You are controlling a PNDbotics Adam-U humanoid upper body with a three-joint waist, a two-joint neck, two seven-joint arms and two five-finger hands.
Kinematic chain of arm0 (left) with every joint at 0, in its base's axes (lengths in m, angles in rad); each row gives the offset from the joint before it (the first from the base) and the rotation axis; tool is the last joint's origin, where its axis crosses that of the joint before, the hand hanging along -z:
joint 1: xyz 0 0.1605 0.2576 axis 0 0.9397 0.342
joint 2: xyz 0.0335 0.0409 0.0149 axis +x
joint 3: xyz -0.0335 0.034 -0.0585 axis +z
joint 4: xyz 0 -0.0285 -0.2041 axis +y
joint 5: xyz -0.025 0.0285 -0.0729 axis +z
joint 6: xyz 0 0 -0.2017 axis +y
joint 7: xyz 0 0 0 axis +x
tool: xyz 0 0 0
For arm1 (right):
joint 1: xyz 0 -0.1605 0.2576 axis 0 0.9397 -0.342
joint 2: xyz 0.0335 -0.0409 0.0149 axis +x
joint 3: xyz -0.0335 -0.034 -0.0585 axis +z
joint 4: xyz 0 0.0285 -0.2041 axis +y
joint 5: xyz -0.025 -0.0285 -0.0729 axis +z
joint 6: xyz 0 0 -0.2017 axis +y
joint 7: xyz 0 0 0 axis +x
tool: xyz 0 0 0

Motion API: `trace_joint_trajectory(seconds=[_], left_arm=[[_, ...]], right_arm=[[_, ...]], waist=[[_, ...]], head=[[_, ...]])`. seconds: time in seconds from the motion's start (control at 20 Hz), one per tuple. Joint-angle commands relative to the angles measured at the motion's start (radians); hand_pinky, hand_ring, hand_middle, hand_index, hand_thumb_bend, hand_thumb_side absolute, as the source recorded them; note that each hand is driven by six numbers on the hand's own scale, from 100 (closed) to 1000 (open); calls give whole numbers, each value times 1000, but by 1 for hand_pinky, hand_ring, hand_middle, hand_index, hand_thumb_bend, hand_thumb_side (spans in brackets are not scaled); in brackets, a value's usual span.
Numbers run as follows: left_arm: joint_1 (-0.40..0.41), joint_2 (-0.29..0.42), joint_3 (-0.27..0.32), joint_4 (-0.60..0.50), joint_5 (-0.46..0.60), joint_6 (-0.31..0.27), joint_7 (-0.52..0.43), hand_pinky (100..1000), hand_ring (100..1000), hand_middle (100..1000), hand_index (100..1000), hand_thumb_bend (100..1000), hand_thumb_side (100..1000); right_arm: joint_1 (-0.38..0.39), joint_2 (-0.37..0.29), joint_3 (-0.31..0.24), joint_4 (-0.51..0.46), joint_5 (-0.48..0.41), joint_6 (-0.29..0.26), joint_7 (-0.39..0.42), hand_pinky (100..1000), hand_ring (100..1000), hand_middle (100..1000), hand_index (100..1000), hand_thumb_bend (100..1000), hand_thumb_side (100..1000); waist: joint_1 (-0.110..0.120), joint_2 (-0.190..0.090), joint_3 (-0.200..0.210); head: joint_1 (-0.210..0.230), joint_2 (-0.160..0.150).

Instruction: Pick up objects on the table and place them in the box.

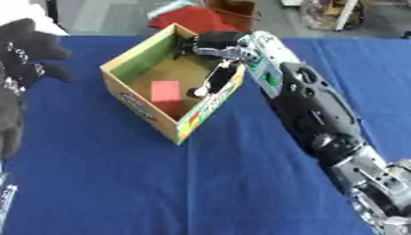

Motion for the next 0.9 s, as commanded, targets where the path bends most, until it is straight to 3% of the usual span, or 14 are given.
trace_joint_trajectory(seconds=[0.05, 0.4, 0.9], left_arm=[[-13, 2, -1, -17, -1, 1, -5, 577, 717, 712, 874, 100, 896], [-7, 4, 1, -17, -7, 5, -6, 576, 717, 714, 874, 100, 895], [4, 15, 8, -17, -16, 3, 6, 576, 718, 716, 873, 100, 889]], right_arm=[[-23, -10, -10, -39, -41, 9, 5, 889, 937, 907, 926, 348, 422], [-27, -38, -21, -145, -113, 51, -56, 830, 871, 846, 904, 288, 496], [16, -189, -30, -468, -266, 120, -144, 801, 819, 804, 870, 176, 654]], waist=[[5, -17, -1], [4, -26, -10], [2, -34, -30]], head=[[2, -10], [8, -5], [17, 8]])
